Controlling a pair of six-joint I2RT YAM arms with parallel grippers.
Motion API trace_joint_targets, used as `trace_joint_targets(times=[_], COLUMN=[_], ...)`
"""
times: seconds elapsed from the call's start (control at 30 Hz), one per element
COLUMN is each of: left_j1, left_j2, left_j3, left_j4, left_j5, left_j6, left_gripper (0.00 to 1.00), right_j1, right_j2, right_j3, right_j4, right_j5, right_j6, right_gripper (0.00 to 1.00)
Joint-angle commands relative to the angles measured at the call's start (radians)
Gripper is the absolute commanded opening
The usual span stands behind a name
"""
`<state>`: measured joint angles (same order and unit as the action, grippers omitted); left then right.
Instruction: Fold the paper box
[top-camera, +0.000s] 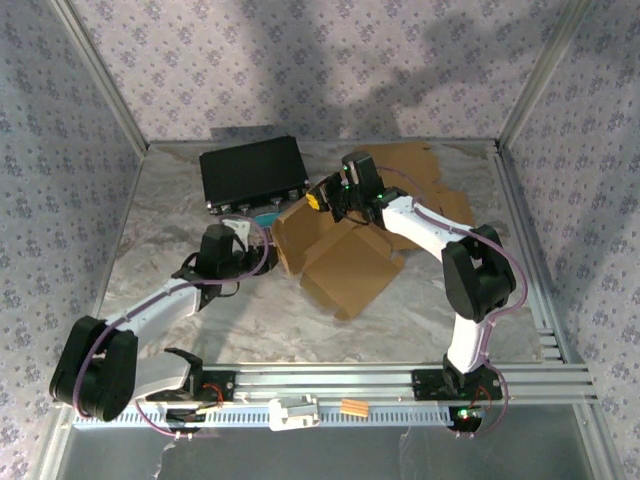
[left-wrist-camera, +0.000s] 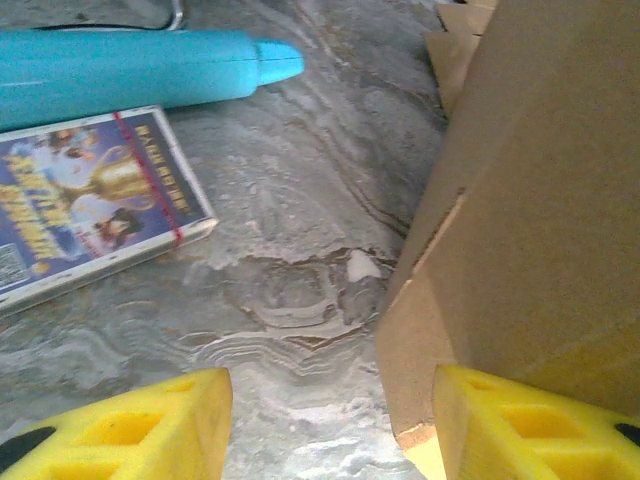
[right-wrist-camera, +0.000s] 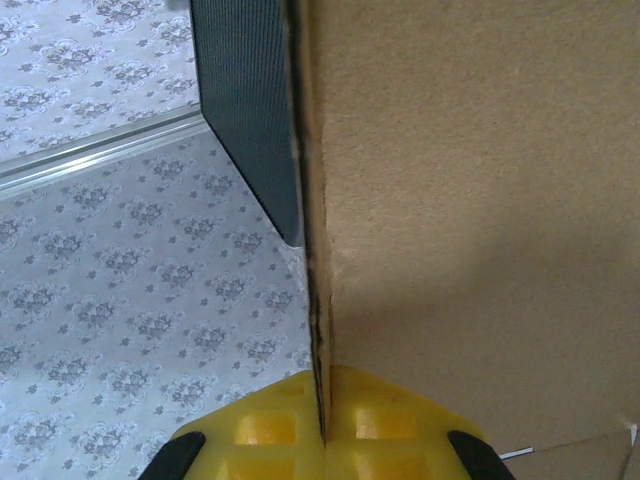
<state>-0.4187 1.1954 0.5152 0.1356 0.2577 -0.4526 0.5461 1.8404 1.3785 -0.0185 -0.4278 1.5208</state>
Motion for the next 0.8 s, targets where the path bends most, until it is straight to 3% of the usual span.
trace_joint_targets(times=[0.0,0.47,0.77], left_j1=[-0.028,-0.101,-0.138], left_j2=[-0.006,0.082,0.058], left_j3=[0.035,0.072,0.037], left_j4=[0.034,0.068,0.014], left_j5=[-0.013,-0.081,-0.209], left_j6=[0.031,0.009,-0.001], left_gripper=[0.55,0.61,0.62], right_j1=[-0.002,0.003,0.008], right_j2=[0.016,0.001,-0.053], right_j3=[0.012,-0.036,-0.194], right_j4=[0.016,0.052,0.286], right_j5=[-0.018,-0.007,0.029], right_j6=[-0.017,-0.006,-0.019], right_gripper=[0.00,0.00,0.00])
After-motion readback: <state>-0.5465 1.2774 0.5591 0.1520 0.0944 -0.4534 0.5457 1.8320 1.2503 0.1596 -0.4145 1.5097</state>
